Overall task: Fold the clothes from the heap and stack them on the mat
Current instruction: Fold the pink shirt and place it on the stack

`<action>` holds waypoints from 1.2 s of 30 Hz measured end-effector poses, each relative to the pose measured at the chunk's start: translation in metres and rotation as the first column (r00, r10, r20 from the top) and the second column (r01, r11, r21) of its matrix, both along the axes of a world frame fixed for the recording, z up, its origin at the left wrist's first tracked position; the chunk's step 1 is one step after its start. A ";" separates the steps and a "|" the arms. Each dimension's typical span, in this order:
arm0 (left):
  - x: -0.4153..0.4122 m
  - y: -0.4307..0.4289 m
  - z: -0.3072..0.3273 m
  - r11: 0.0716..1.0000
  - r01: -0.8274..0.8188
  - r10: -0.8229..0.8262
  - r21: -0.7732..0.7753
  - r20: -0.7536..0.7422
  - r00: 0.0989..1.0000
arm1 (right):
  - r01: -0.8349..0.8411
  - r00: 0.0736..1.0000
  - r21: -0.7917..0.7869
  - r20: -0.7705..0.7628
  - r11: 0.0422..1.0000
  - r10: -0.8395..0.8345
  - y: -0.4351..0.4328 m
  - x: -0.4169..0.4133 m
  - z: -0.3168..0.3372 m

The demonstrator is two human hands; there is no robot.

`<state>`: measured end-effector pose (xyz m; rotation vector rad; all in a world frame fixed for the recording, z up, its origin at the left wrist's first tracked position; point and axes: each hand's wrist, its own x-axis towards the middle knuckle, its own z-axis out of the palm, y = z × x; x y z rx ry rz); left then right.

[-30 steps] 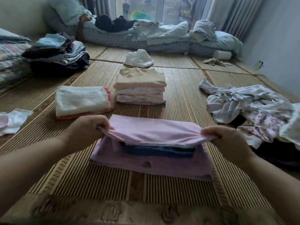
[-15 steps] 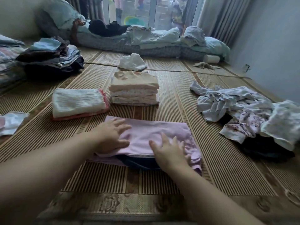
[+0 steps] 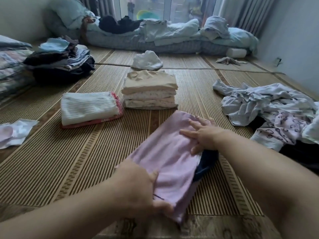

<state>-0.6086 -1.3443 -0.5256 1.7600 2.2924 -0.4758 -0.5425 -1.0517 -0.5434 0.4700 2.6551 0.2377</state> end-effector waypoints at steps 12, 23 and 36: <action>-0.018 -0.053 -0.035 0.978 0.161 -0.193 0.130 0.289 0.938 | -0.270 0.934 -0.323 -0.317 0.907 0.165 -0.134 0.138 -0.012; -0.026 -0.062 -0.027 0.744 0.312 -0.470 0.590 0.131 0.873 | -0.199 0.914 -0.281 -0.399 0.939 0.074 -0.154 0.156 -0.019; -0.018 -0.061 0.008 0.754 -0.494 -0.239 0.432 0.882 0.407 | -0.448 0.655 -0.217 -0.740 0.867 0.153 -0.182 0.160 -0.001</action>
